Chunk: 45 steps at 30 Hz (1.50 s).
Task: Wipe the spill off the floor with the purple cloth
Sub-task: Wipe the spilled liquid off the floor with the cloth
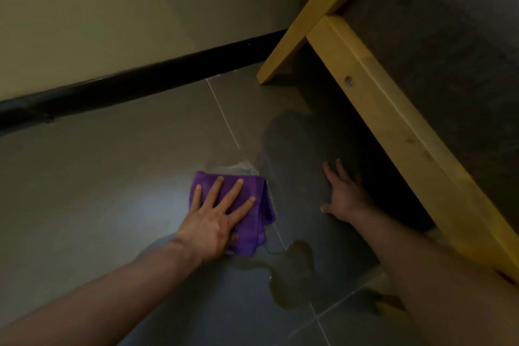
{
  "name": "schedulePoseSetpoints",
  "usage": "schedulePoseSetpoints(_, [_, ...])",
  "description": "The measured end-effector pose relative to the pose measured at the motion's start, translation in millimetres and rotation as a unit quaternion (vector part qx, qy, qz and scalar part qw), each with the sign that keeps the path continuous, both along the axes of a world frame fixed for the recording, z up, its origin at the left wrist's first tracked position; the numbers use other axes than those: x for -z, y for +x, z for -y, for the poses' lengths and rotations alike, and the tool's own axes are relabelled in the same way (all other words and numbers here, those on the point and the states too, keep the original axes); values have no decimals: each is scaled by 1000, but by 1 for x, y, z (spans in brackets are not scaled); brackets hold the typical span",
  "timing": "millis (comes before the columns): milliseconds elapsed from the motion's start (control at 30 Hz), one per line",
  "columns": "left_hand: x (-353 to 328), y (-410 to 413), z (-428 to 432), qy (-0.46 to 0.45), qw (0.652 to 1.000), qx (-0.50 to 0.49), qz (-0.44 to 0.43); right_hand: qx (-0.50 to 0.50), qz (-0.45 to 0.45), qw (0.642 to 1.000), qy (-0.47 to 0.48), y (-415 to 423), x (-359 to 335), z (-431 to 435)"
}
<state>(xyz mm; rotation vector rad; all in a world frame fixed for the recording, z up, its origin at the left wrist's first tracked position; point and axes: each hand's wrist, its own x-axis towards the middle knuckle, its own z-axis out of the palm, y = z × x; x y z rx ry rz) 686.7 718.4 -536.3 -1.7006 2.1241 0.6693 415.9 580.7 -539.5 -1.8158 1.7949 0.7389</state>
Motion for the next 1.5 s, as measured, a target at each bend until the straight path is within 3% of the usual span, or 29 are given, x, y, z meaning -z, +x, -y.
schedulePoseSetpoints(267, [15, -17, 86, -51, 997, -55, -14, 7, -15, 1000, 7, 4, -3, -1])
schedulePoseSetpoints(500, [9, 7, 19, -61, 998, -25, 5, 48, 37, 998, 10, 0, 8, -9])
schedulePoseSetpoints(700, [17, 14, 18, -66, 997, -47, -2, 14, 26, 992, -119, -3, 40, -35])
schedulePoseSetpoints(833, [26, -1, 50, -91, 993, -80, -4, -7, 19, 967, -254, -5, 56, -48])
schedulePoseSetpoints(1067, [29, -20, 112, -116, 991, -65, -11, -17, 12, 961, -275, -8, 62, -47])
schedulePoseSetpoints(1333, [17, 37, 11, -140, 988, 51, -38, -8, 32, 966, -256, -9, 60, -48])
schedulePoseSetpoints(1400, [7, 37, 13, -184, 977, -37, -99, -8, 35, 966, -254, -9, 60, -48])
schedulePoseSetpoints(1500, [-14, 4, 70, -259, 897, -279, -226, -11, 38, 964, -262, -11, 60, -47])
